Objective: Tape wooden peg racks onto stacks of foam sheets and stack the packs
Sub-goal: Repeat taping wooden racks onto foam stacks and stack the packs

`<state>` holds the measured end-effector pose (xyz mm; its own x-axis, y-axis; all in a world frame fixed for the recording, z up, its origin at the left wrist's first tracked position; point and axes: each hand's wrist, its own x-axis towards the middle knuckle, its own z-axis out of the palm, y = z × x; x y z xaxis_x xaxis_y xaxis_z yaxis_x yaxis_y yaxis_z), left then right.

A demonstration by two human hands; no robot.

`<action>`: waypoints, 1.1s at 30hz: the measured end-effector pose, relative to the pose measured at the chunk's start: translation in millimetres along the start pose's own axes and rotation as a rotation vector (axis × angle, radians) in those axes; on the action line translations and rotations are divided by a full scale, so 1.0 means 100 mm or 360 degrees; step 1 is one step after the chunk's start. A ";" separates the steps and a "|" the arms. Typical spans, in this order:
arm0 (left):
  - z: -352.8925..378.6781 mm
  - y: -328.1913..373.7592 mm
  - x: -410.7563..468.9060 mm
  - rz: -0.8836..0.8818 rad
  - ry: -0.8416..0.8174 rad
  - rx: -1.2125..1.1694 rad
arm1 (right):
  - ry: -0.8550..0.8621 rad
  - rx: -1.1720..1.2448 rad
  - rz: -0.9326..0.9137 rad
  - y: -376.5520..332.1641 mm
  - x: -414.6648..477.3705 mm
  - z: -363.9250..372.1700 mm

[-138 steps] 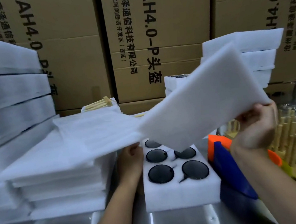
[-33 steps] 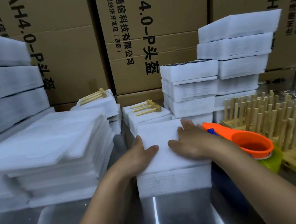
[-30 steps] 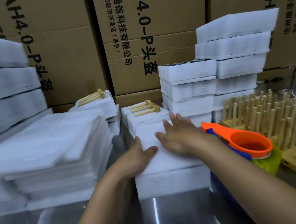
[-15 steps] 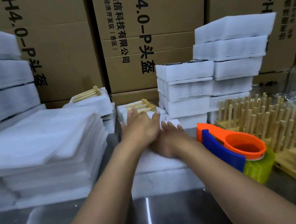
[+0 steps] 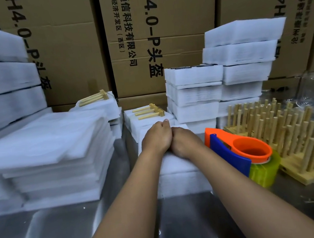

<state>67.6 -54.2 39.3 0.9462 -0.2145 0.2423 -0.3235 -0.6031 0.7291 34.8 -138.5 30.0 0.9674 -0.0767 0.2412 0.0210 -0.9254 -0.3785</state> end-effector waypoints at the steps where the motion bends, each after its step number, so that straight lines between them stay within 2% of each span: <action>1: 0.00 0.00 -0.01 0.0038 -0.0010 0.0072 | 0.0082 0.0177 0.0097 0.01 0.00 -0.02; 4: 0.05 0.00 -0.04 0.0110 -0.0084 0.0407 | 0.0371 0.0677 0.0401 0.07 0.00 -0.10; 7: 0.11 -0.01 -0.04 0.0080 -0.0295 0.0795 | 0.0461 0.0750 0.0470 0.07 -0.04 -0.14; 10: 0.11 -0.01 -0.02 0.0139 -0.0401 0.1032 | 0.0451 0.0487 0.0252 -0.02 -0.09 -0.15; 14: 0.12 0.01 -0.02 0.0090 -0.0420 0.1020 | 0.0645 -0.0082 0.0018 0.02 -0.10 -0.35; 17: 0.12 0.02 -0.04 0.0056 -0.0409 0.0977 | 0.0608 -0.0689 0.0175 0.31 -0.05 -0.66; 20: 0.11 0.02 -0.04 0.0050 -0.0406 0.0999 | 0.0370 -0.1160 0.0576 0.72 -0.08 -0.92; 23: 0.11 0.02 -0.04 0.0051 -0.0406 0.0992 | 0.0246 -0.1292 0.0827 1.03 -0.15 -0.97; 28: 0.12 0.01 -0.04 0.0045 -0.0404 0.0964 | 0.0383 -0.1258 0.0713 1.14 -0.11 -0.92; 33: 0.12 0.01 -0.04 0.0041 -0.0408 0.0956 | 0.0426 -0.0966 0.0728 1.19 -0.13 -0.94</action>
<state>63.0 -62.6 31.1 0.9295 -0.3665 0.0406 -0.3660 -0.9037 0.2224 1.5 -282.5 65.8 0.7520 -0.5122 0.4150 -0.5780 -0.8149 0.0416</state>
